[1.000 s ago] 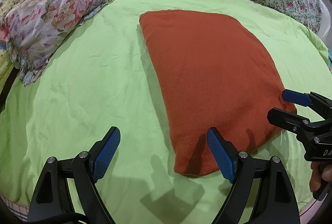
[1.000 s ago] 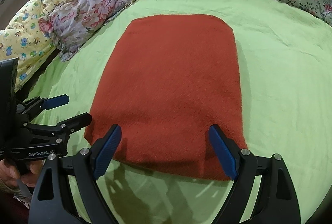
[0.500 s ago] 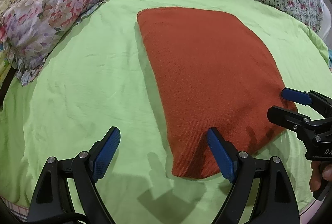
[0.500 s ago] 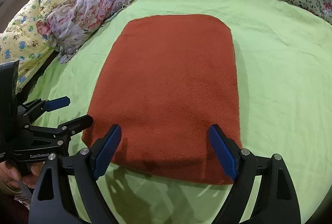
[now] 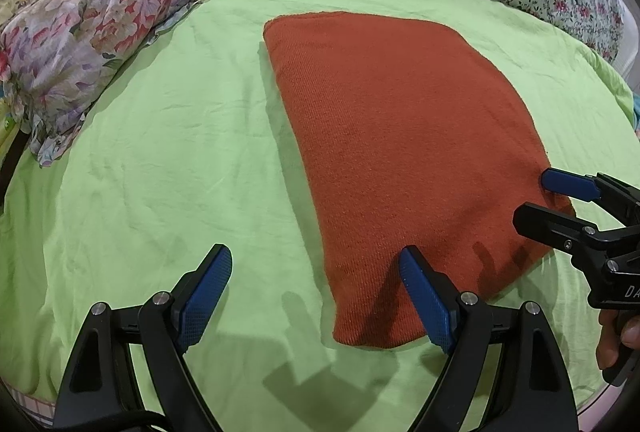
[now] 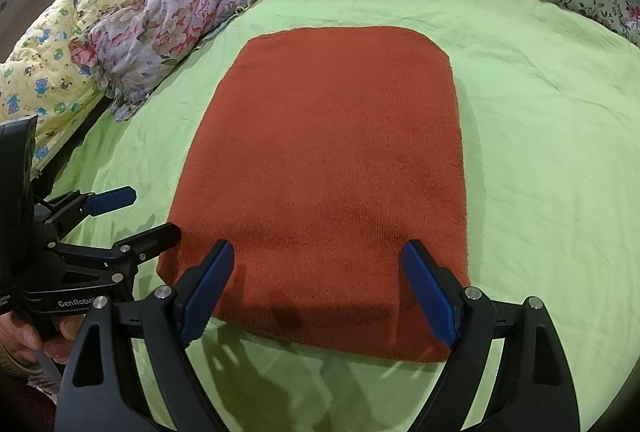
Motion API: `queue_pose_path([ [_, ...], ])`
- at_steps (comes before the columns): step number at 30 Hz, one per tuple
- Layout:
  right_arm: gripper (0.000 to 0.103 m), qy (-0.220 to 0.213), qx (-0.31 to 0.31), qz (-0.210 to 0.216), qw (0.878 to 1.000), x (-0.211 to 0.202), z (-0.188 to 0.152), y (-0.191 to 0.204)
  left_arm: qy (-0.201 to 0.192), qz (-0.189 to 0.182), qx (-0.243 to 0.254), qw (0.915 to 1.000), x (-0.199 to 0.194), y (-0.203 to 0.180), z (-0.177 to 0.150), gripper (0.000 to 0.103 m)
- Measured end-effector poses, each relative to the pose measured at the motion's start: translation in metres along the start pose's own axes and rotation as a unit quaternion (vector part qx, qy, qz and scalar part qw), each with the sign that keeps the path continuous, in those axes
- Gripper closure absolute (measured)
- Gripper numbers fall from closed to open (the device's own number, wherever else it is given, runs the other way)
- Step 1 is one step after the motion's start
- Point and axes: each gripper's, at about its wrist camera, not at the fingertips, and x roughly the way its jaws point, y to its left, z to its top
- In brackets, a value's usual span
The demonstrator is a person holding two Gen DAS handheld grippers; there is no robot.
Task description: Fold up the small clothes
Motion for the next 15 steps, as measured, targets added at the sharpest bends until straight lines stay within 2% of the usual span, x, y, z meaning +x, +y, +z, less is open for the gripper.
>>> queue_pose_path([
  [15,0.017,0.000,0.002,0.001,1.000,0.0009,0.0029,-0.0008,0.000,0.000,0.002,1.0000,0.0018,-0.0004,0.0018,0.017],
])
